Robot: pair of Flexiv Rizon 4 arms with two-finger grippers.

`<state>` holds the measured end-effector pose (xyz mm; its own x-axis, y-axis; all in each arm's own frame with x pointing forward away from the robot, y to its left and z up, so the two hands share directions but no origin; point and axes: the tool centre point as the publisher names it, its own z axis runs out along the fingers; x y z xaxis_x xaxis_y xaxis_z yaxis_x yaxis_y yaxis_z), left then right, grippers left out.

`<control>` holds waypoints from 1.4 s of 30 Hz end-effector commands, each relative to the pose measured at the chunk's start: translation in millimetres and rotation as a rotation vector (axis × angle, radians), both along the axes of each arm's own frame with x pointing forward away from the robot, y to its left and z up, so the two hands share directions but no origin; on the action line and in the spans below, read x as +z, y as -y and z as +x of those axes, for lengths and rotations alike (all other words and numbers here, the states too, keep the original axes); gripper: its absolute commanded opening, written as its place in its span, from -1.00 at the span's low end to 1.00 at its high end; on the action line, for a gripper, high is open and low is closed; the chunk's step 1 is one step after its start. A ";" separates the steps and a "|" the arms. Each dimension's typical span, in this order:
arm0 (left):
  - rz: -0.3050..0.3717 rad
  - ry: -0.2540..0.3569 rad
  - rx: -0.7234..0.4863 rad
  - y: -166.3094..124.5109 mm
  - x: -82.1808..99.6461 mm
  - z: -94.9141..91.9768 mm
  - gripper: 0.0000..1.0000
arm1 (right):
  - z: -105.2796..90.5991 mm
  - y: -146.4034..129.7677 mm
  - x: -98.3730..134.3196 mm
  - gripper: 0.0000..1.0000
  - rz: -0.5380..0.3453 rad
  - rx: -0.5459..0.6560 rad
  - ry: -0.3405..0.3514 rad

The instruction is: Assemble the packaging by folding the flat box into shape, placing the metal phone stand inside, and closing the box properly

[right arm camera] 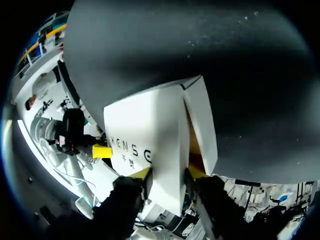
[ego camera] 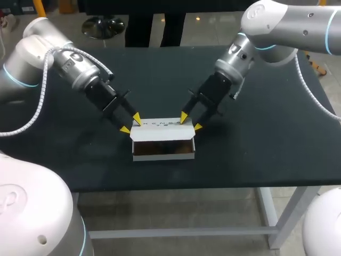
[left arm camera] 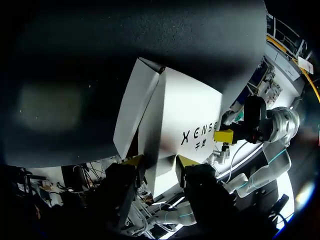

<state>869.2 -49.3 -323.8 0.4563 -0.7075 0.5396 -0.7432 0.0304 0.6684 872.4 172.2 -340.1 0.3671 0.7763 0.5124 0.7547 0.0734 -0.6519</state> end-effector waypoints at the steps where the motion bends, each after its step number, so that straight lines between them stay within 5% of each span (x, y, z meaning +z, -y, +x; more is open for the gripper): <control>1: 0.018 0.037 0.022 -4.6 8.8 -6.5 0.08 | 3.2 -1.0 -2.4 -0.04 0.001 0.004 -0.004; 9: 0.024 0.098 0.020 -10.6 18.1 -5.0 0.58 | 6.5 -3.3 -5.4 0.13 -0.002 0.008 -0.006; 17: 0.008 0.241 0.004 -15.8 29.8 -3.2 1.00 | 10.3 -5.7 -6.6 0.10 -0.007 0.010 -0.005; 31: 0.035 0.489 -0.209 -5.1 58.3 -2.0 1.00 | 12.1 -6.3 -6.3 0.07 -0.007 0.008 -0.006; 42: 0.070 0.814 -0.556 12.2 76.2 -0.7 1.00 | 12.1 -6.3 -6.3 0.11 -0.007 0.008 -0.006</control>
